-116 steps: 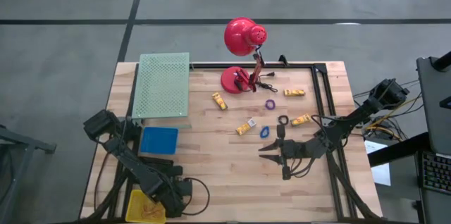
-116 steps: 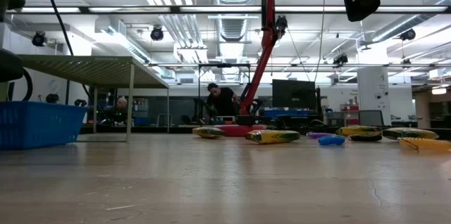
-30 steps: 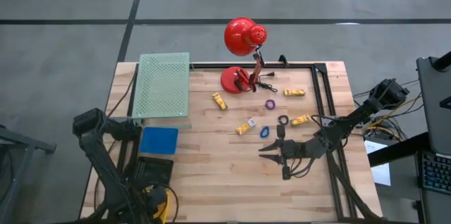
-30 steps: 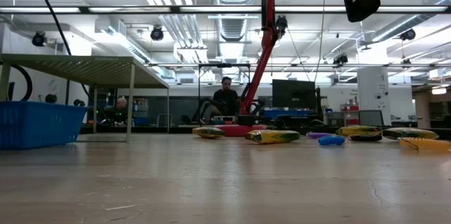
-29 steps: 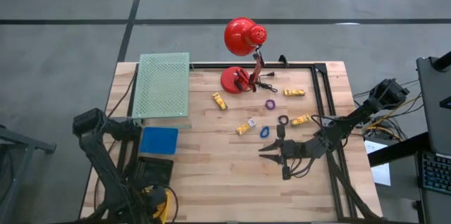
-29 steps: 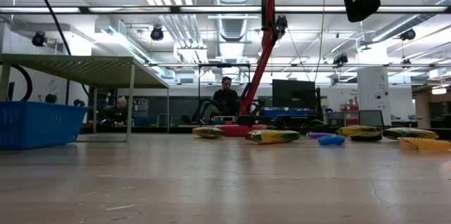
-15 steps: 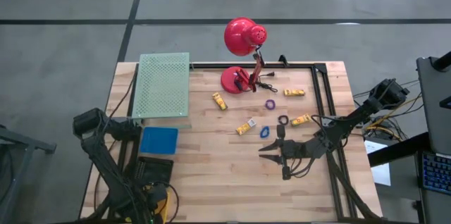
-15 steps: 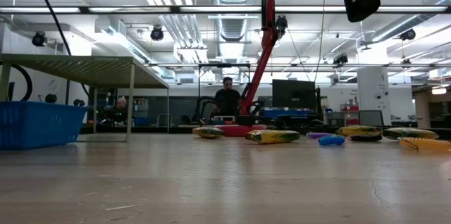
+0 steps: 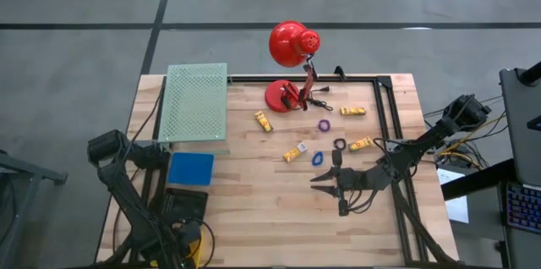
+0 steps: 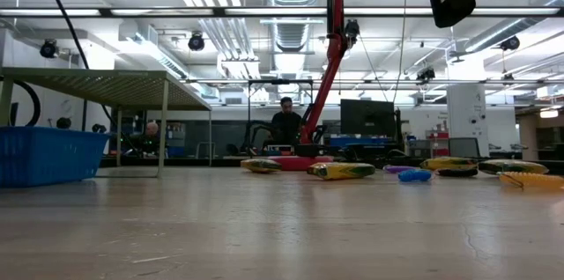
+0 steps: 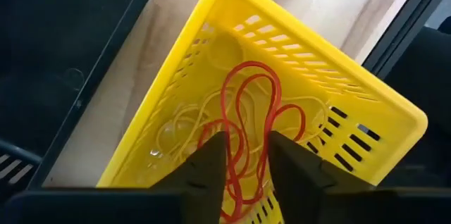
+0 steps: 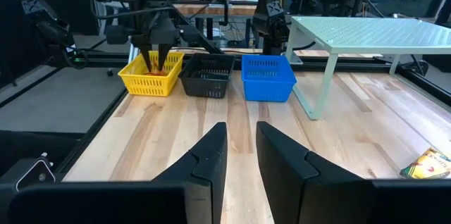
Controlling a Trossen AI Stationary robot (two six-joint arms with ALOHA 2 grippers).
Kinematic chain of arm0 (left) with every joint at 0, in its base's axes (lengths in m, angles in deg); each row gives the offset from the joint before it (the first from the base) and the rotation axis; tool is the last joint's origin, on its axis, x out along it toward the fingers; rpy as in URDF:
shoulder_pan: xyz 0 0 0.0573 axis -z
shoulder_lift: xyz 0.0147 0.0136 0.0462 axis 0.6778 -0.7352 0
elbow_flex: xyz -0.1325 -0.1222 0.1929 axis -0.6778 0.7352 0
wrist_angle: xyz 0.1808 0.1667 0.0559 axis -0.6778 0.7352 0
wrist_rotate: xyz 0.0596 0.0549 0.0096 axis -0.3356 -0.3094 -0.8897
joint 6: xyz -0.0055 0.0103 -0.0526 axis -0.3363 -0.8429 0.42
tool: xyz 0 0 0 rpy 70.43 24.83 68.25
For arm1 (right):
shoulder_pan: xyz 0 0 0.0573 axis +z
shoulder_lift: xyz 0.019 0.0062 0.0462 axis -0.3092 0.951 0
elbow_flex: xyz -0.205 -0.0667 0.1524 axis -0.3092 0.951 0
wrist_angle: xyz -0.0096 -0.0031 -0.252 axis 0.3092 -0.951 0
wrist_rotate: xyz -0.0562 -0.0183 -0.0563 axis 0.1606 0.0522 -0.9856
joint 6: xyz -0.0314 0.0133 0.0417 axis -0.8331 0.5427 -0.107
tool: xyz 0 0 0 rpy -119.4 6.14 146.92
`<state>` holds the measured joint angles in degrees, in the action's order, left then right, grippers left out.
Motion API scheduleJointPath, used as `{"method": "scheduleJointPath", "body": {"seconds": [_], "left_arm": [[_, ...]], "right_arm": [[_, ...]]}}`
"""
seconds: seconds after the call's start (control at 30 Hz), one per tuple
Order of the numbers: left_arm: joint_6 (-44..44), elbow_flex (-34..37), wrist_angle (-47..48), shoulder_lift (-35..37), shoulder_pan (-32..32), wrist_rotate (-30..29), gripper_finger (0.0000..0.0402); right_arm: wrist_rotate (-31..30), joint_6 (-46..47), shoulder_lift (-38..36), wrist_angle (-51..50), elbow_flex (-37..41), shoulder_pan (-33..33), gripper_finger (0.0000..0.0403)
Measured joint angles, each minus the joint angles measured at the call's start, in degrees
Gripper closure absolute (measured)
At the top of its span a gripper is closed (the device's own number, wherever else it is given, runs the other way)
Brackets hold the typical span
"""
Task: Pick & Place Office Desk Supplies
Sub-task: Put the red rubber band into the yellow bin
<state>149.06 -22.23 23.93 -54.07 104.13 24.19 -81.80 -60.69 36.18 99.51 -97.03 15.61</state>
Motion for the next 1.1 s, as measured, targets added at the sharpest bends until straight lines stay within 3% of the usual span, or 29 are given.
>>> {"method": "scheduleJointPath", "body": {"seconds": [0.37,0.7,0.9,1.1], "left_arm": [[0.02,-0.02,-0.82,1.09,0.00,0.02,0.0242],[-0.16,-0.04,-1.57,1.60,0.00,0.02,0.0238],[-3.66,-0.15,-7.92,1.66,0.00,0.01,0.0238],[-4.52,0.00,-7.51,1.68,0.00,0.02,0.0238]], "right_arm": [[0.00,0.00,0.00,0.00,0.00,-0.02,0.0328],[0.02,0.00,0.00,-0.02,0.00,-0.02,0.0318],[0.00,0.00,0.00,-0.02,0.00,-0.01,0.0328],[0.00,0.00,0.00,-0.03,0.00,0.00,0.0335]]}}
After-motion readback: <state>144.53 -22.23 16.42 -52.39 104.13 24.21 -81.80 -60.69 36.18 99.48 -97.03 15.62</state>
